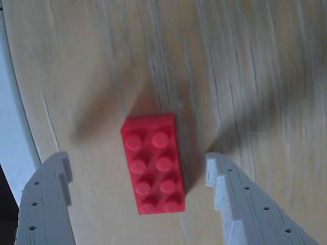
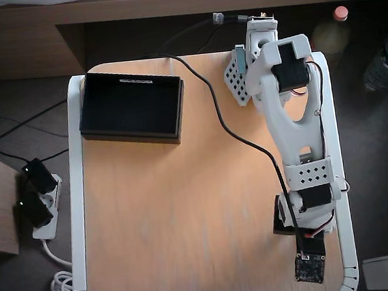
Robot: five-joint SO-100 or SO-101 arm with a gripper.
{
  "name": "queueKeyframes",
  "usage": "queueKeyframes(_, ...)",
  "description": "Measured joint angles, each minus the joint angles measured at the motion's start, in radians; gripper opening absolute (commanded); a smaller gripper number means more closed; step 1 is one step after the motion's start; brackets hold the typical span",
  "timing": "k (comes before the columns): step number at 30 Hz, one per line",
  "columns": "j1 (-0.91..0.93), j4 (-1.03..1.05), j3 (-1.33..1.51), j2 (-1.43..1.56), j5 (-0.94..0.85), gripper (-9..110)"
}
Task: Grasp a lego block and put it in the bin.
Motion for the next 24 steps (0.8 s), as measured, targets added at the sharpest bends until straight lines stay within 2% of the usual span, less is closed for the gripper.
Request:
queueKeyframes(17, 0.0, 0.0, -0.002, -0.002, 0.0, 4)
queueKeyframes(24, 0.0, 0.0, -0.002, -0.002, 0.0, 0)
